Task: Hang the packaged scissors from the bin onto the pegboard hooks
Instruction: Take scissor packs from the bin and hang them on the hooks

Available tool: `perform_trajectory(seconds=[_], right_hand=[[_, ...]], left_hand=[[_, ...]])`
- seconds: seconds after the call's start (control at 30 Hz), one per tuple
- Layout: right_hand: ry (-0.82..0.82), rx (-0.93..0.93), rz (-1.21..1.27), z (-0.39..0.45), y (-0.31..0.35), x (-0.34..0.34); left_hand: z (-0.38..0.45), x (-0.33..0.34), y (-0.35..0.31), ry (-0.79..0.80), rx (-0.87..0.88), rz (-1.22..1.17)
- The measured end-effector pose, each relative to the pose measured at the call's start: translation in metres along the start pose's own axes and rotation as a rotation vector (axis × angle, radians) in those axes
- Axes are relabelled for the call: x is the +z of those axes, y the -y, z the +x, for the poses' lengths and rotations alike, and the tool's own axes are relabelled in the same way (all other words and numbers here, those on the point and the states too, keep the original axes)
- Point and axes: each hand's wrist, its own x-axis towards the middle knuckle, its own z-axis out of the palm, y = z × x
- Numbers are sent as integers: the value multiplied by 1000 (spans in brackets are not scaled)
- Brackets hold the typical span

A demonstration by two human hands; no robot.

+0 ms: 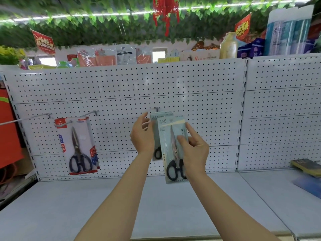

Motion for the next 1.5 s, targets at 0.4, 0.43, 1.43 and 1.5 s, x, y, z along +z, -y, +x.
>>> perform_trajectory(seconds=[0.4, 0.43, 1.43, 1.5], right_hand=[[-7, 87, 82, 8, -24, 33], [-5, 98, 76, 10, -27, 34], [189, -612, -1014, -3, 5, -37], [168, -693, -1069, -17, 15, -52]], left_hand=[[-1, -23, -14, 302, 477, 392], [0, -22, -11, 307, 468, 405], [-22, -76, -30, 440, 553, 929], [-39, -84, -37, 407, 579, 925]])
